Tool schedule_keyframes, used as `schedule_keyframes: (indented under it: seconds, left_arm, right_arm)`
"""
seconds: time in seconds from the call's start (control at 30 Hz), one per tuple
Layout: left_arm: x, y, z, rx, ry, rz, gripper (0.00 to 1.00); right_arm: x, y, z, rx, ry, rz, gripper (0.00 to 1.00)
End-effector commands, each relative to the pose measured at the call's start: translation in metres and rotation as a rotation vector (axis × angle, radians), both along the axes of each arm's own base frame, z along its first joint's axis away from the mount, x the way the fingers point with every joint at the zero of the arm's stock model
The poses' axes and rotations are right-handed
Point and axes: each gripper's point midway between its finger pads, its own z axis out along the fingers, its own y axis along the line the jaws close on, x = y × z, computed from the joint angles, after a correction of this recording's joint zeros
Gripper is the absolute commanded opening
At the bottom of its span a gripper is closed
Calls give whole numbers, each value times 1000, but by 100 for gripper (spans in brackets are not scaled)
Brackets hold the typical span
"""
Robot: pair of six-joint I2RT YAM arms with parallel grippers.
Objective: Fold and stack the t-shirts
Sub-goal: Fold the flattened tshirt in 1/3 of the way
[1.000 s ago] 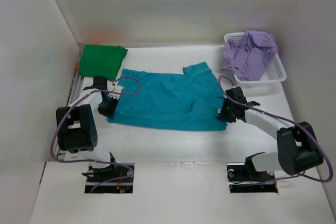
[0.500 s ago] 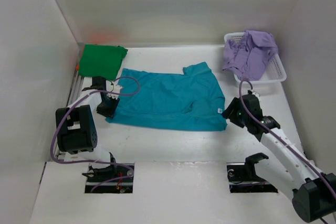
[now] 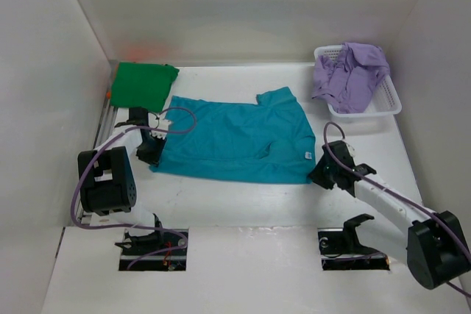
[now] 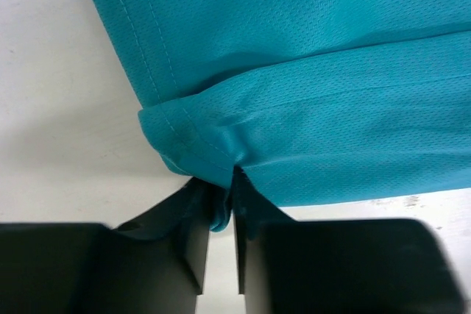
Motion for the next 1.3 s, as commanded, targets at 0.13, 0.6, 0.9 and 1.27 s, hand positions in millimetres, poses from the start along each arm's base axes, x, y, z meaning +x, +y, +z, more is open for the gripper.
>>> schedule_keyframes:
  seconds: [0.13, 0.6, 0.9, 1.27]
  left_arm:
    - [-10, -16, -14, -128, 42, 24, 0]
    - [-92, 5, 16, 21, 157, -43, 4]
    - [-100, 39, 33, 159, 152, -27, 46]
    - [-33, 78, 136, 342, -112, 47, 51]
  right_arm:
    - [10, 12, 10, 84, -47, -5, 0]
    - [-67, 19, 13, 184, 60, -136, 0]
    - [-96, 2, 22, -5, 105, -170, 47]
    - [-83, -2, 69, -120, -12, -119, 45]
